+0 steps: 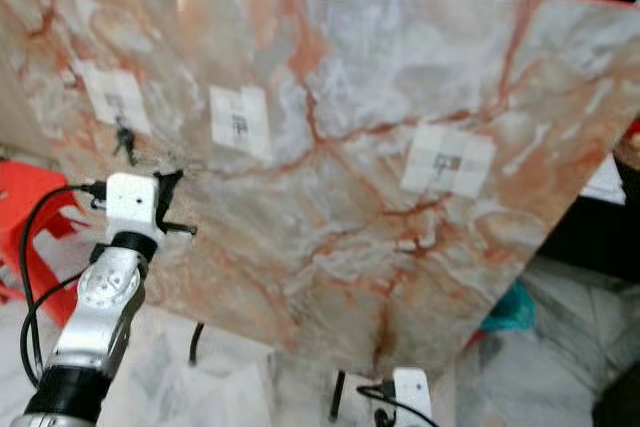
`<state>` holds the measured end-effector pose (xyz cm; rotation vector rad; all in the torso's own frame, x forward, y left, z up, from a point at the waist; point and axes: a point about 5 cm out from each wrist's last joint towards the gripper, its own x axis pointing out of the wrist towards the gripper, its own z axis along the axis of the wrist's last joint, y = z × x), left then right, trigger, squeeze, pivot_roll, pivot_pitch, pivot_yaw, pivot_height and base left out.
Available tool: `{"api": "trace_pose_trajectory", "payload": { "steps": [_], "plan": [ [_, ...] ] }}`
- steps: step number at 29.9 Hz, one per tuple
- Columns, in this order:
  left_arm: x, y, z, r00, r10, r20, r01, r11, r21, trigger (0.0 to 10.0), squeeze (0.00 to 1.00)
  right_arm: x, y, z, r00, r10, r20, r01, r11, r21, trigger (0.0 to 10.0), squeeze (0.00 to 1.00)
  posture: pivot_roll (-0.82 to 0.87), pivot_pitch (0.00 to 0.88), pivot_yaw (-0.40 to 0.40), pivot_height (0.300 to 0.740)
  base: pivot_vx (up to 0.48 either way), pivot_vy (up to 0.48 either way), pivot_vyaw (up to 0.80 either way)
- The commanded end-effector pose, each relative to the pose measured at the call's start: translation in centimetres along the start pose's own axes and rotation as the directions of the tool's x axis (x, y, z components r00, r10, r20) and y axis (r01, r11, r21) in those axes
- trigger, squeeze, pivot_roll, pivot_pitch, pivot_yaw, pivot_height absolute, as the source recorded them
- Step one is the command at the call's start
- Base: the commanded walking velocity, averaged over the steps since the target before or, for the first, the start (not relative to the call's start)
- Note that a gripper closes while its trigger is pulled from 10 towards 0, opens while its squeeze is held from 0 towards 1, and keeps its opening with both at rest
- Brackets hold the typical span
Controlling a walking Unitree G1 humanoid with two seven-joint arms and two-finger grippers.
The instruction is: Hang keys on a hook
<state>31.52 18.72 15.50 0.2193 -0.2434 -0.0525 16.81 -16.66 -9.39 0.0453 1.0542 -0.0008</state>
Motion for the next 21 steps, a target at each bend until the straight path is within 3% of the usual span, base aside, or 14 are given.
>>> {"api": "trace_pose_trajectory", "payload": {
  "steps": [1,3,8,10,12,13,14,15,16,17,18,21],
  "plan": [
    [-0.3,0.2,1.1,0.997,-0.062,0.048,0.066,0.995,-0.078,10.0,0.00,0.0,-0.1,0.3,1.000,-0.004,0.006,0.004,1.000,-0.001,10.0,0.00,0.13,0.000,-0.088,0.740,0.000,0.000,0.00],
    [-0.5,0.7,1.2,0.996,-0.082,0.040,0.086,0.990,-0.111,10.0,0.00,0.0,-0.1,0.3,1.000,-0.004,0.006,0.004,1.000,-0.003,10.0,0.00,0.13,0.000,-0.089,0.740,0.000,0.000,0.00],
    [-0.8,4.0,1.7,0.995,-0.064,0.072,0.086,0.926,-0.368,10.0,0.00,0.0,-0.2,0.4,1.000,-0.002,0.005,0.002,1.000,-0.010,10.0,0.00,0.15,0.000,-0.096,0.740,0.000,0.000,0.00],
    [-0.9,4.5,1.8,0.991,-0.090,0.103,0.130,0.857,-0.498,10.0,0.00,0.0,-0.2,0.4,1.000,-0.002,0.004,0.002,1.000,-0.011,10.0,0.00,0.15,0.000,-0.097,0.740,0.000,0.000,0.00],
    [-0.9,4.5,1.8,0.985,-0.115,0.127,0.167,0.807,-0.566,10.0,0.00,0.0,-0.2,0.4,1.000,-0.001,0.004,0.001,1.000,-0.013,10.0,0.00,0.15,0.000,-0.097,0.740,0.000,0.000,0.00],
    [-0.9,4.4,1.6,0.980,-0.130,0.147,0.195,0.749,-0.633,10.0,0.00,0.0,-0.2,0.4,1.000,0.000,0.005,0.000,1.000,-0.014,10.0,0.00,0.15,0.000,-0.097,0.740,0.000,0.000,0.00],
    [-0.9,4.4,1.6,0.980,-0.130,0.147,0.195,0.749,-0.633,10.0,0.00,0.0,-0.2,0.4,1.000,0.000,0.005,0.000,1.000,-0.014,10.0,0.00,0.15,0.000,-0.097,0.740,0.000,0.000,0.00],
    [-0.9,4.3,1.4,0.978,-0.136,0.159,0.208,0.715,-0.668,10.0,0.00,0.0,-0.2,0.4,1.000,0.001,0.005,-0.001,1.000,-0.014,10.0,0.00,0.15,0.000,-0.097,0.740,0.000,0.000,0.00],
    [-1.0,3.6,1.4,0.965,-0.175,0.194,0.261,0.645,-0.718,10.0,0.00,0.0,-0.3,0.4,1.000,0.001,0.006,0.000,1.000,-0.015,10.0,0.00,0.14,0.000,-0.097,0.740,0.000,0.000,0.00],
    [-1.0,2.4,1.4,0.939,-0.240,0.245,0.339,0.553,-0.761,10.0,0.00,0.0,-0.3,0.4,1.000,0.000,0.006,0.000,1.000,-0.014,10.0,0.00,0.14,0.000,-0.097,0.740,0.000,0.000,0.00],
    [-1.0,1.7,1.2,0.923,-0.281,0.261,0.375,0.515,-0.771,10.0,0.00,0.0,-0.3,0.4,1.000,-0.001,0.006,0.001,1.000,-0.014,10.0,0.00,0.14,0.000,-0.100,0.740,0.000,0.000,0.00],
    [-0.7,0.4,0.7,0.900,-0.351,0.258,0.409,0.478,-0.777,10.0,0.00,0.0,-0.3,0.3,1.000,-0.003,0.006,0.003,1.000,-0.015,10.0,0.00,0.13,0.000,-0.099,0.740,0.000,0.000,0.00]
  ]
}}
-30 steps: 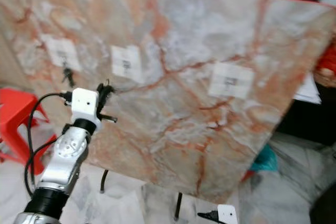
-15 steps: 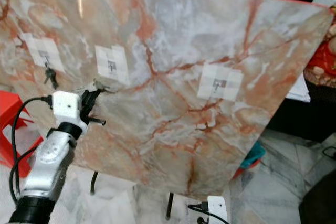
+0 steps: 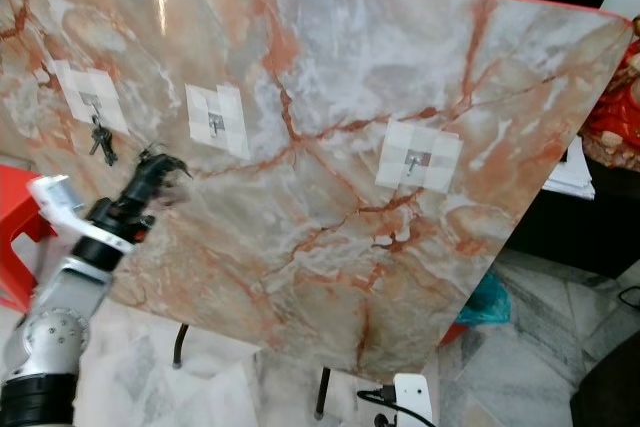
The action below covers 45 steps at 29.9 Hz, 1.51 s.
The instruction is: Hang keys on a hook
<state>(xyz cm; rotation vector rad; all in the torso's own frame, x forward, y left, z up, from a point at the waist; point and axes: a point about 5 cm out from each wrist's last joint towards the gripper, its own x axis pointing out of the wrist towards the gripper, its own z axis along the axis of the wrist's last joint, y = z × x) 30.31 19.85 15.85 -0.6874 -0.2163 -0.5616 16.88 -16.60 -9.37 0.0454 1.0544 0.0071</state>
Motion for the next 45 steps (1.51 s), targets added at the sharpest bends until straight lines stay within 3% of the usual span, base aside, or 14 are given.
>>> {"api": "trace_pose_trajectory", "payload": {
  "steps": [1,6,14,23,27,30,34,35,42,45],
  "plan": [
    [0.9,-0.5,-0.8,0.997,-0.061,-0.048,0.060,0.998,-0.025,10.0,0.00,0.0,-0.4,0.3,1.000,-0.010,0.006,0.010,1.000,-0.011,10.0,0.00,0.13,0.000,-0.098,0.740,0.000,0.000,0.00],
    [1.4,-0.4,-1.4,0.993,-0.086,-0.078,0.082,0.995,-0.054,10.0,0.00,0.0,-0.4,0.2,1.000,-0.010,0.005,0.010,1.000,-0.011,10.0,0.00,0.12,0.000,-0.095,0.740,0.000,0.000,0.00],
    [1.8,-0.6,-1.4,0.991,-0.121,-0.051,0.116,0.990,-0.081,10.0,0.00,0.0,-0.4,0.1,1.000,-0.011,0.004,0.011,1.000,-0.009,10.0,0.00,0.12,0.000,-0.100,0.740,0.000,0.000,0.00],
    [1.4,0.7,-0.8,0.999,-0.038,0.009,0.039,0.995,-0.095,10.0,0.00,0.0,-0.6,0.2,1.000,-0.010,0.006,0.010,1.000,-0.017,10.0,0.00,0.13,0.000,-0.114,0.740,0.000,0.000,0.00],
    [1.2,0.3,-0.7,0.998,-0.058,0.030,0.062,0.990,-0.129,10.0,0.00,0.0,-0.7,0.2,1.000,-0.011,0.006,0.011,1.000,-0.019,10.0,0.00,0.12,0.000,-0.120,0.740,0.000,0.000,0.00],
    [0.9,0.2,-1.0,0.996,-0.082,-0.018,0.080,0.990,-0.115,10.0,0.00,-0.1,-0.7,0.2,1.000,-0.011,0.006,0.012,1.000,-0.019,10.0,0.00,0.12,0.000,-0.120,0.740,0.000,0.000,0.00],
    [-0.3,-0.4,-1.6,0.968,-0.177,-0.176,0.176,0.984,-0.017,10.0,0.00,0.0,-0.7,0.3,1.000,-0.011,0.006,0.011,1.000,-0.018,10.0,0.00,0.12,0.000,-0.119,0.740,0.000,0.000,0.00],
    [-0.7,-0.4,-1.8,0.953,-0.177,-0.247,0.192,0.981,0.039,10.0,0.00,0.0,-0.7,0.3,1.000,-0.011,0.006,0.011,1.000,-0.017,10.0,0.00,0.12,0.000,-0.119,0.740,0.000,0.000,0.00],
    [-1.8,-0.4,-1.9,0.914,-0.196,-0.355,0.242,0.966,0.090,10.0,0.00,0.0,-0.7,0.3,1.000,-0.009,0.007,0.009,1.000,-0.016,10.0,0.00,0.13,0.000,-0.122,0.740,0.000,0.000,0.00],
    [-1.5,-2.2,-3.9,0.842,-0.259,-0.473,0.345,0.933,0.104,10.0,0.00,0.0,-0.8,0.4,1.000,-0.007,0.007,0.008,1.000,-0.020,10.0,0.00,0.14,0.000,-0.126,0.740,0.000,0.000,0.00]
  ]
}}
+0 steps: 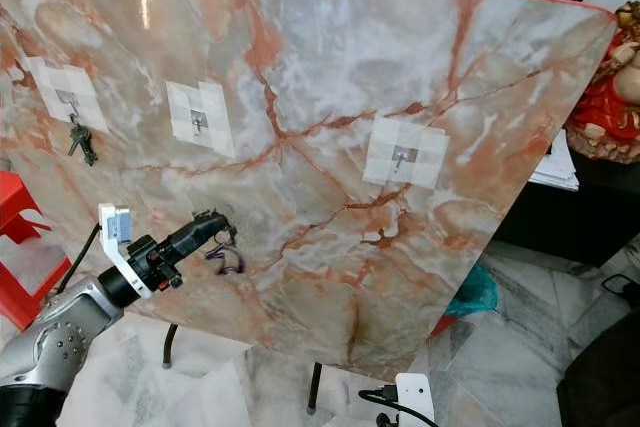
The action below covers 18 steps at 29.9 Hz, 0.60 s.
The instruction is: Hang keys on a hook
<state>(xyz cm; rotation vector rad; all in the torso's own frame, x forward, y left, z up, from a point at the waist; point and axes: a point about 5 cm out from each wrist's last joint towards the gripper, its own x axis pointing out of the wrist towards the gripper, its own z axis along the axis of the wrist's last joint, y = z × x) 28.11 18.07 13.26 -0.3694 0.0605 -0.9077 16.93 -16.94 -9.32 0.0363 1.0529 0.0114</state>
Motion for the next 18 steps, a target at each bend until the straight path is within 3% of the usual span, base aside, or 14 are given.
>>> {"api": "trace_pose_trajectory", "payload": {
  "steps": [1,3,6,7,11,18],
  "plan": [
    [1.5,-1.5,-0.3,0.996,-0.081,-0.039,0.083,0.996,0.034,10.0,0.00,0.0,-0.4,0.3,1.000,-0.007,0.006,0.007,1.000,-0.011,10.0,0.00,0.13,0.000,-0.126,0.740,0.000,0.000,0.00],
    [2.4,-2.3,-0.3,0.993,-0.119,-0.023,0.119,0.992,0.027,10.0,0.00,0.0,-0.4,0.3,1.000,-0.008,0.007,0.008,1.000,-0.010,10.0,0.00,0.13,0.000,-0.124,0.740,0.000,0.000,0.00],
    [3.5,-2.3,-0.1,0.998,-0.057,-0.017,0.058,0.996,0.075,10.0,0.00,0.0,-0.4,0.3,1.000,-0.011,0.010,0.011,1.000,-0.003,10.0,0.00,0.12,0.000,-0.115,0.740,0.000,0.000,0.00],
    [3.8,-2.2,0.1,1.000,0.008,-0.022,-0.005,0.992,0.129,10.0,0.00,0.0,-0.4,0.3,1.000,-0.014,0.011,0.014,1.000,0.003,10.0,0.00,0.11,0.000,-0.111,0.740,0.000,0.000,0.00],
    [2.9,-3.0,0.3,0.998,0.029,-0.061,-0.016,0.981,0.192,10.0,0.00,0.0,-0.3,0.3,1.000,-0.014,0.010,0.014,1.000,0.005,10.0,0.00,0.12,0.000,-0.107,0.740,0.000,0.000,0.00],
    [0.8,-4.3,-0.6,0.991,-0.003,-0.135,0.027,0.985,0.173,10.0,0.00,0.0,-0.3,0.4,1.000,-0.011,0.012,0.011,1.000,-0.002,10.0,0.00,0.15,0.000,-0.109,0.740,0.000,0.000,0.00]
  ]
}}
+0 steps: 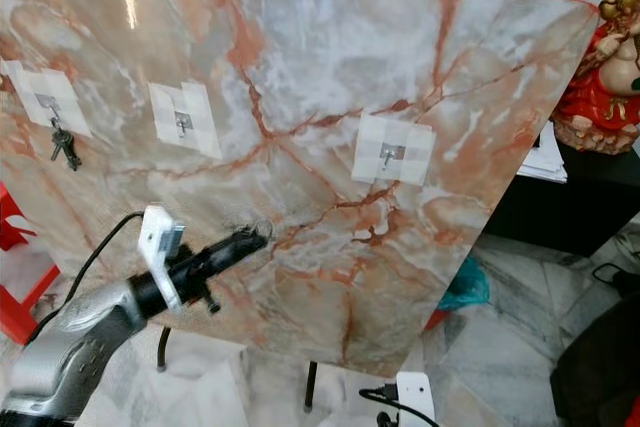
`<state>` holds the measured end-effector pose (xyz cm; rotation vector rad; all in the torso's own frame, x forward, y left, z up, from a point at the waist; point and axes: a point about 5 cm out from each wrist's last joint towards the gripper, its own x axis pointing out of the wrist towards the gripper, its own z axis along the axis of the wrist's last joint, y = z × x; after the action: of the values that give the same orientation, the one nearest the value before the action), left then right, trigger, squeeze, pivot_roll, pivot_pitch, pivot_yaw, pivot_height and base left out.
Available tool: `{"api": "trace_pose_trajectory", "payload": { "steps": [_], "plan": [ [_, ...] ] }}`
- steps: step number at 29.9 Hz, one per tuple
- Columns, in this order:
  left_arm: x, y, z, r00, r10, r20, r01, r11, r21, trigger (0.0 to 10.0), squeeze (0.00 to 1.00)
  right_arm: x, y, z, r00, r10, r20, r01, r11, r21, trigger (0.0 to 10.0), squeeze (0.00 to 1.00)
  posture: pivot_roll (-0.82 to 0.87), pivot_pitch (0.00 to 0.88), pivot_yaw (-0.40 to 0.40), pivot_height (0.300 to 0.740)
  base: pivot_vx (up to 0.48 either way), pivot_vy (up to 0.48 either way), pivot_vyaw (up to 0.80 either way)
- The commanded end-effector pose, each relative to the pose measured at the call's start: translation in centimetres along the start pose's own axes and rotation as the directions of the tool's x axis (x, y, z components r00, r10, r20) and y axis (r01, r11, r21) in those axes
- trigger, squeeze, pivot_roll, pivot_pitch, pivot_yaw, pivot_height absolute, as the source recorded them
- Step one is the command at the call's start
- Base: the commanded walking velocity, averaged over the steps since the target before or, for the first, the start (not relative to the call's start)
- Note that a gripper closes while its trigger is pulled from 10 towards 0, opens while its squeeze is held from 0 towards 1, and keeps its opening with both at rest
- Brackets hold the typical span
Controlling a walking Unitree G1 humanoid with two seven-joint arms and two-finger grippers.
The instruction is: Hang keys on a hook
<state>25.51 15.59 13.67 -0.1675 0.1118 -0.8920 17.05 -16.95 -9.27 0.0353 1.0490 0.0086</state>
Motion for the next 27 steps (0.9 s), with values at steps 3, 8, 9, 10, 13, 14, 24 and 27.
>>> {"api": "trace_pose_trajectory", "payload": {
  "steps": [3,8,9,10,13,14,24,27],
  "plan": [
    [0.3,-1.9,0.3,0.990,-0.139,-0.032,0.139,0.990,0.012,10.0,0.00,0.0,-0.2,0.7,0.999,0.014,0.051,-0.012,0.999,-0.034,10.0,0.00,0.15,0.000,-0.105,0.740,0.000,0.000,0.00],
    [0.1,-1.9,0.5,0.974,-0.206,-0.096,0.210,0.977,0.036,10.0,0.00,-0.1,1.1,1.8,0.974,0.189,0.122,-0.171,0.974,-0.146,10.0,0.00,0.12,0.000,-0.094,0.740,0.000,0.000,0.00],
    [0.1,-1.8,0.6,0.973,-0.209,-0.095,0.213,0.976,0.037,10.0,0.00,-0.1,1.2,1.8,0.972,0.203,0.120,-0.183,0.970,-0.159,10.0,0.00,0.12,0.000,-0.093,0.740,0.000,0.000,0.00],
    [0.2,-1.7,0.9,0.971,-0.220,-0.096,0.224,0.974,0.042,10.0,0.00,-0.1,1.5,1.9,0.965,0.244,0.099,-0.217,0.949,-0.231,10.0,0.00,0.11,0.000,-0.091,0.740,0.000,0.000,0.00],
    [0.3,-1.6,1.2,0.967,-0.235,-0.094,0.240,0.970,0.046,10.0,0.00,-0.9,-1.7,7.7,0.919,0.345,0.190,-0.278,0.911,-0.306,10.0,0.00,0.11,0.000,-0.090,0.740,0.000,0.000,0.00],
    [0.3,-1.6,1.3,0.966,-0.241,-0.094,0.246,0.968,0.047,10.0,0.00,-1.5,-2.9,9.9,0.897,0.383,0.222,-0.301,0.894,-0.331,10.0,0.00,0.11,0.000,-0.090,0.740,0.000,0.000,0.00],
    [0.1,-1.4,1.0,0.933,-0.289,-0.216,0.316,0.943,0.106,10.0,0.00,-6.1,-5.4,16.3,0.692,0.712,0.116,-0.490,0.582,-0.648,10.0,0.00,0.10,0.000,-0.097,0.740,0.000,0.000,0.00],
    [0.1,-1.3,1.1,0.931,-0.289,-0.222,0.321,0.939,0.121,10.0,0.00,-7.2,-4.3,17.1,0.589,0.805,0.063,-0.569,0.469,-0.676,10.0,0.00,0.10,0.000,-0.107,0.740,0.000,0.000,0.00]
  ]
}}
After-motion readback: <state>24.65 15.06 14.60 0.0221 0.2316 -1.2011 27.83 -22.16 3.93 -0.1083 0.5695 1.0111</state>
